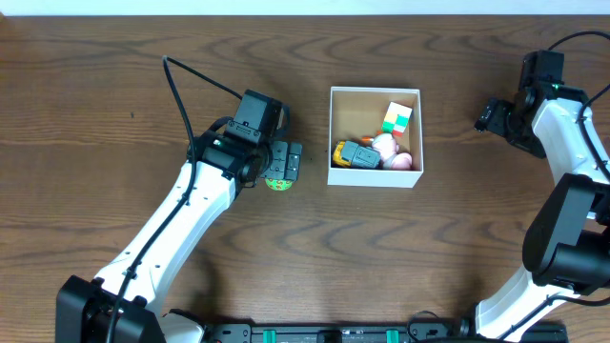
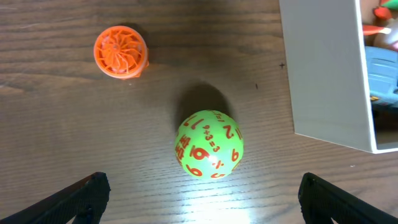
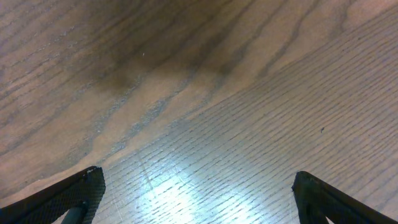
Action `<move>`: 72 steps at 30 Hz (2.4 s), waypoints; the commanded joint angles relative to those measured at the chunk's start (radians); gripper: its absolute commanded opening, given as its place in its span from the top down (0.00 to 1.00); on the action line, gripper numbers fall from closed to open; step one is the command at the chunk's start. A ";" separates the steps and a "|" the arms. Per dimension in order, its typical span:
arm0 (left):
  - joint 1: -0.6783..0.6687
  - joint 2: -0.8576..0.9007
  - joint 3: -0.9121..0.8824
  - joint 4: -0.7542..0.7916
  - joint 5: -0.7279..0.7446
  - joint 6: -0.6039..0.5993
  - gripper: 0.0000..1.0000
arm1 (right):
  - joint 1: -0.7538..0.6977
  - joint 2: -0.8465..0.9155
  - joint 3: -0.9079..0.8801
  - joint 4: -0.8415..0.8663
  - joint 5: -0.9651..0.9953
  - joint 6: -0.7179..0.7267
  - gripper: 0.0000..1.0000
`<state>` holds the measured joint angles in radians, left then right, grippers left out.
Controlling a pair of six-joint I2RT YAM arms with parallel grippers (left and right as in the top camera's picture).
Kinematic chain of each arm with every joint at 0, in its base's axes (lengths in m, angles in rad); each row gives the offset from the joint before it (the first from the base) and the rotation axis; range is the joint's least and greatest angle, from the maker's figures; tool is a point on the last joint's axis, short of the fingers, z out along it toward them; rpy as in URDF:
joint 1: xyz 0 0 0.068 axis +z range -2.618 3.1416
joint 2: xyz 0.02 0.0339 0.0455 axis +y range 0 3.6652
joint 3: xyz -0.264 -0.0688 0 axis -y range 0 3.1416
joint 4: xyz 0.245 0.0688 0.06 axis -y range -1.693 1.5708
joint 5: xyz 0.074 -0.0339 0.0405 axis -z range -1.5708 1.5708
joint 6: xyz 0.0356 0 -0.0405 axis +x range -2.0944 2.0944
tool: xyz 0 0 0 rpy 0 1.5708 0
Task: Pack container
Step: 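Lower the left gripper and grasp the green numbered ball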
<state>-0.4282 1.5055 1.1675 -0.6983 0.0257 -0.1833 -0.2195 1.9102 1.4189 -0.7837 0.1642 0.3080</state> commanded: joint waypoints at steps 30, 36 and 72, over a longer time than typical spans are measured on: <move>0.000 0.223 -0.071 0.055 0.004 0.006 0.02 | -0.001 -0.023 0.001 0.002 0.003 0.021 0.01; -0.001 0.223 -0.077 0.092 0.005 0.006 0.02 | -0.001 -0.023 0.000 0.002 0.003 0.021 0.01; -0.001 0.316 -0.077 0.208 0.020 0.112 0.16 | -0.001 -0.023 0.000 0.002 0.003 0.021 0.01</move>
<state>-0.4282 1.8179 1.0885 -0.4927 0.0463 -0.0761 -0.2195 1.9102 1.4189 -0.7837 0.1642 0.3084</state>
